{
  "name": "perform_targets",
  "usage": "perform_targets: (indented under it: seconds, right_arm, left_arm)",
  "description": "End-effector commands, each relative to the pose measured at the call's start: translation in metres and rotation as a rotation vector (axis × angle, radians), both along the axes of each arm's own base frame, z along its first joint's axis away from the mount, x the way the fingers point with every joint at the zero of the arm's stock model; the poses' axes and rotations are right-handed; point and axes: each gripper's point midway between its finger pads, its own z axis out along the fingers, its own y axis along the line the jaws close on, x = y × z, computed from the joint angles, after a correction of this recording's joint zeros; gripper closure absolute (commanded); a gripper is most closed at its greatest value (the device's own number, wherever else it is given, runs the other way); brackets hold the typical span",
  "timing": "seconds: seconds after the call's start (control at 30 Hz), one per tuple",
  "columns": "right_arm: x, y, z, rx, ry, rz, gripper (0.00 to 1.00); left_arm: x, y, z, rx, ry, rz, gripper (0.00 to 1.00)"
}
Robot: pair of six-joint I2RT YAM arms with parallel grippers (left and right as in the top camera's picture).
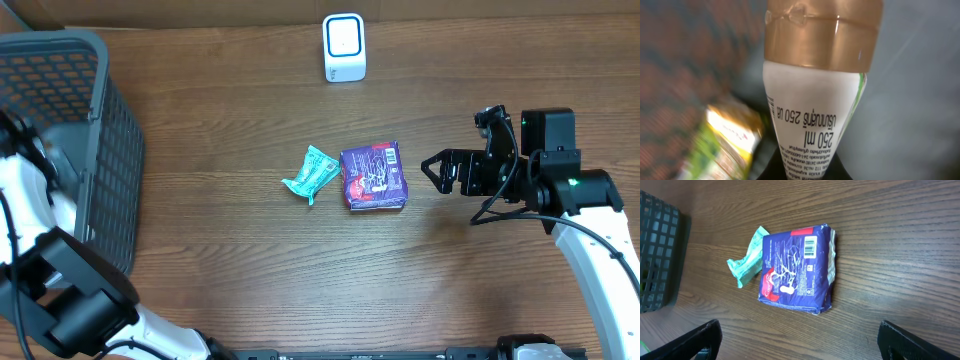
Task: Scan the item barcode
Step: 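Place the white gold-capped tube left of the snack bag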
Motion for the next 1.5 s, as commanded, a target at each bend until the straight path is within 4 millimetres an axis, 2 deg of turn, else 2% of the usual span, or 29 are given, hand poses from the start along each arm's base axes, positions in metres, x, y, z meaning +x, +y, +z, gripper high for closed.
perform_targets:
  seconds: [0.0,0.1,0.23,0.3,0.4,0.47,0.57,0.63,0.7,0.8,0.9,1.0,1.1,1.23,1.27,1.3,1.37,1.4,1.47]
  right_arm:
    - [0.006,-0.003,0.005,-0.008,-0.018,-0.012,0.00]
    - [0.005,-0.003,0.004,-0.007,-0.017,-0.011,0.00]
    - [0.006,-0.003,0.005,-0.007,-0.017,-0.011,0.00]
    - [0.006,-0.003,0.004,-0.007,-0.017,-0.011,0.00]
    - [0.006,-0.003,0.005,-0.007,-0.018,-0.011,0.00]
    - [0.006,-0.003,0.005,-0.007,-0.018,-0.011,0.00]
    - [0.006,-0.003,0.005,-0.007,-0.018,-0.011,0.00]
    - [0.006,-0.003,0.005,-0.007,-0.018,-0.011,0.00]
    - [0.006,-0.003,0.005,-0.007,-0.018,-0.011,0.00]
    - [0.006,-0.003,0.005,-0.007,-0.019,-0.011,0.00]
    - [0.007,-0.003,0.005,-0.007,-0.025,-0.011,0.00]
    - [0.007,-0.003,0.006,-0.007,-0.026,-0.011,0.00]
    - [0.007,-0.003,0.006,-0.007,-0.026,-0.011,0.00]
    - [0.008,-0.006,0.004,-0.023,-0.026,-0.022,0.00]
    - [0.008,-0.006,0.004,-0.023,-0.026,-0.022,0.00]
    - [0.008,-0.006,0.004,-0.022,-0.026,-0.022,0.00]
    - [0.008,-0.006,0.004,-0.022,-0.026,-0.022,0.00]
    - [0.008,-0.006,0.004,-0.022,-0.026,-0.022,0.00]
    - [0.008,-0.006,0.004,-0.022,-0.026,-0.022,0.00]
  left_arm:
    - [0.029,-0.011,0.126,0.181,-0.232,-0.048,0.96]
    - [0.037,-0.033,0.197,0.312,-0.325,-0.117,0.96]
    - [0.032,-0.074,0.267,0.437,-0.421,-0.208,0.96]
    - [0.025,-0.103,0.296,0.473,-0.480,-0.258,0.96]
    - [0.016,-0.150,0.314,0.431,-0.548,-0.340,0.96]
    - [0.011,-0.188,0.309,0.317,-0.583,-0.392,0.96]
    - [0.007,-0.233,0.279,0.101,-0.555,-0.423,0.96]
    - [0.006,-0.261,0.244,-0.065,-0.480,-0.412,0.96]
    - [0.006,-0.280,0.207,-0.173,-0.382,-0.389,0.96]
    - [0.010,-0.302,0.146,-0.258,-0.227,-0.369,0.96]
    - [0.020,-0.324,0.076,-0.316,-0.100,-0.360,0.96]
    - [0.032,-0.340,0.020,-0.328,-0.033,-0.384,0.96]
    - [0.046,-0.352,-0.028,-0.351,-0.008,-0.377,0.96]
    - [0.063,-0.371,-0.068,-0.390,0.006,-0.417,0.96]
    - [0.066,-0.374,-0.074,-0.394,0.006,-0.428,0.93]
    - [0.069,-0.379,-0.078,-0.402,0.006,-0.442,0.75]
    - [0.071,-0.382,-0.080,-0.407,0.001,-0.455,0.48]
    - [0.071,-0.382,-0.080,-0.407,-0.001,-0.457,0.39]
    - [0.074,-0.382,-0.074,-0.405,-0.015,-0.460,0.28]
